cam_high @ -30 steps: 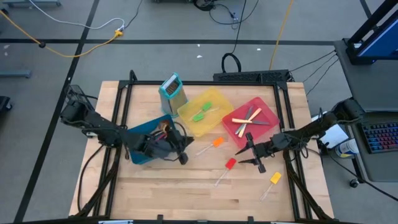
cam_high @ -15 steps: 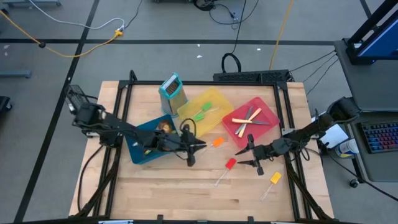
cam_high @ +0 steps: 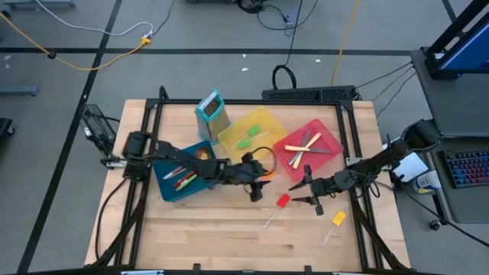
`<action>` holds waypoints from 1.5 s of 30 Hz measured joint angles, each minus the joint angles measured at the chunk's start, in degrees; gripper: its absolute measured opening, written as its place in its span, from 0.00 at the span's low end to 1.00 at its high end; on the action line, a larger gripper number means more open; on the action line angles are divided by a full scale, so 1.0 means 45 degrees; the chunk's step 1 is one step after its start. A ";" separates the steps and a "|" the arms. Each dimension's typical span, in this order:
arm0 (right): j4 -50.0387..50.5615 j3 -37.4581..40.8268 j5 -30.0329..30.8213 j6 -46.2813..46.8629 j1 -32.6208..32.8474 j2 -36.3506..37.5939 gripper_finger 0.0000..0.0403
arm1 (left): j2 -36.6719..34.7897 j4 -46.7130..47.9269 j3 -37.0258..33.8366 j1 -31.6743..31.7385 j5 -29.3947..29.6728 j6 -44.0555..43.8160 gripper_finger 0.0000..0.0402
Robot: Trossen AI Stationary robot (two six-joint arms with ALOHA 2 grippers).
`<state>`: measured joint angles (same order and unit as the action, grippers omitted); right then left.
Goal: Pick & Place Kitchen Items
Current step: Put the orange spatula into the yellow bin
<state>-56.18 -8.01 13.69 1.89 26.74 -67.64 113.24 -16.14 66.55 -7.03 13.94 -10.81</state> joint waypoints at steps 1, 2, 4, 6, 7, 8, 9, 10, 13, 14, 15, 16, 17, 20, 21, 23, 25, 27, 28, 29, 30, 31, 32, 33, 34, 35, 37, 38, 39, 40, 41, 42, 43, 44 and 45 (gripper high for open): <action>0.0049 0.0004 0.0000 0.0000 0.0000 0.0000 0.40 | 0.0271 0.0448 0.0392 0.0091 -0.0100 0.0001 0.49; 0.0071 0.0004 0.0000 0.0000 0.0000 0.0000 0.40 | 0.0497 0.1010 0.0668 0.0165 -0.0107 -0.0006 0.49; 0.0195 -0.0001 0.0000 0.0000 0.0000 0.0000 0.40 | 0.1046 0.1404 0.1226 0.0294 -0.0112 -0.0032 0.48; 0.0244 0.0004 0.0000 0.0010 0.0000 0.0000 0.40 | 0.1329 0.1878 0.1383 0.0397 -0.0104 -0.0075 0.46; 0.0314 -0.0005 0.0000 0.0055 0.0000 0.0005 0.40 | 0.1495 0.1927 0.1469 0.0443 -0.0090 -0.0190 0.45; 0.0375 -0.0004 0.0000 0.0079 0.0000 0.0000 0.40 | 0.1609 0.1800 0.1541 0.0502 -0.0062 -0.0309 0.44; 0.0382 0.0009 0.0000 0.0083 0.0000 0.0000 0.40 | 0.1655 0.1878 0.1541 0.0560 -0.0100 -0.0485 0.44; 0.0388 0.0004 0.0000 0.0083 0.0000 0.0000 0.40 | 0.1655 0.2035 0.1520 0.0608 -0.0095 -0.0630 0.43; 0.0470 0.0006 0.0000 0.0092 0.0000 0.0000 0.40 | 0.1801 0.2079 0.1550 0.0726 -0.0046 -0.0860 0.42; 0.0463 0.0002 0.0000 0.0092 0.0000 0.0000 0.40 | 0.1801 0.2116 0.1554 0.0758 -0.0051 -0.0897 0.41; 0.0457 -0.0001 0.0000 0.0096 0.0000 0.0005 0.40 | 0.1801 0.2170 0.1554 0.0777 -0.0046 -0.0961 0.41; 0.0450 0.0004 0.0000 0.0092 0.0000 0.0005 0.40 | 0.1801 0.2230 0.1554 0.0772 -0.0046 -0.0961 0.41; 0.0451 0.0004 0.0000 0.0093 0.0000 0.0000 0.40 | 0.1801 0.2309 0.1554 0.0772 -0.0039 -0.0956 0.41; 0.0455 0.0004 0.0000 0.0097 0.0000 0.0004 0.40 | 0.1756 0.2924 0.1559 0.0764 -0.0023 -0.0908 0.41; 0.0457 0.0004 0.0000 0.0098 0.0000 0.0001 0.40 | 0.1671 0.3238 0.1557 0.0762 0.0042 -0.0816 0.41; 0.0453 0.0004 0.0000 0.0097 0.0000 0.0000 0.40 | 0.1464 0.3757 0.1546 0.0694 0.0217 -0.0647 0.41; 0.0462 0.0004 0.0000 0.0097 0.0000 0.0000 0.40 | 0.1130 0.4300 0.1494 0.0609 0.0517 -0.0503 0.41; 0.0460 0.0004 0.0000 0.0097 0.0000 0.0000 0.40 | 0.0598 0.4519 0.1480 0.0600 0.0740 -0.0484 0.41; 0.0460 0.0004 0.0000 0.0097 0.0000 0.0000 0.40 | 0.0305 0.4504 0.1513 0.0622 0.0856 -0.0514 0.41; 0.0460 0.0004 0.0000 0.0101 0.0000 0.0000 0.40 | -0.0018 0.4577 0.1520 0.0638 0.0940 -0.0624 0.41; 0.0460 0.0004 0.0000 0.0097 0.0000 0.0000 0.40 | -0.0319 0.4758 0.1522 0.0648 0.0943 -0.0794 0.41; 0.0460 0.0004 0.0000 0.0097 0.0000 0.0000 0.40 | -0.0506 0.4877 0.1522 0.0641 0.0858 -0.0996 0.41; 0.0460 0.0004 0.0000 0.0097 0.0000 0.0000 0.40 | -0.0637 0.5003 0.1597 0.0634 0.0519 -0.1172 0.41; 0.0456 0.0003 0.0001 0.0096 0.0000 0.0000 0.40 | -0.0748 0.5420 0.1765 0.0616 0.0078 -0.1370 0.41; 0.0441 0.0004 0.0003 0.0087 0.0000 0.0002 0.40 | -0.0782 0.5988 0.2000 0.0596 -0.0223 -0.1538 0.41; 0.0419 0.0004 0.0004 0.0077 0.0000 0.0002 0.40 | -0.0797 0.6473 0.2329 0.0542 -0.0385 -0.1689 0.41; 0.0351 0.0004 0.0005 0.0068 0.0000 0.0000 0.40 | -0.0646 0.7706 0.3142 0.0445 -0.0435 -0.1863 0.41; 0.0307 0.0004 0.0009 0.0063 -0.0004 0.0005 0.40 | -0.0476 0.8370 0.3606 0.0410 -0.0435 -0.1969 0.41; 0.0300 -0.0005 0.0018 0.0063 0.0000 0.0005 0.40 | -0.0254 0.9100 0.4051 0.0368 -0.0435 -0.2048 0.41; 0.0296 0.0003 0.0021 0.0063 0.0000 0.0005 0.40 | 0.0083 0.9787 0.4494 0.0364 -0.0438 -0.2101 0.41; 0.0295 0.0004 0.0033 0.0060 -0.0008 0.0005 0.40 | 0.0364 1.0275 0.4903 0.0361 -0.0444 -0.2196 0.41; 0.0295 -0.0001 0.0034 0.0062 -0.0010 0.0000 0.40 | 0.0678 1.0673 0.5325 0.0363 -0.0525 -0.2298 0.41; 0.0292 0.0004 0.0034 0.0058 -0.0010 0.0003 0.40 | 0.0995 1.0933 0.5747 0.0376 -0.0710 -0.2350 0.41; 0.0274 0.0004 0.0035 0.0063 -0.0010 0.0003 0.40 | 0.1216 1.1043 0.6112 0.0417 -0.0954 -0.2307 0.41; 0.0271 0.0004 0.0039 0.0063 -0.0010 0.0000 0.40 | 0.1480 1.1130 0.6410 0.0455 -0.1124 -0.2170 0.41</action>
<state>-54.96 -7.99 13.87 2.17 26.70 -67.64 119.90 33.94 95.39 -4.98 8.89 -20.58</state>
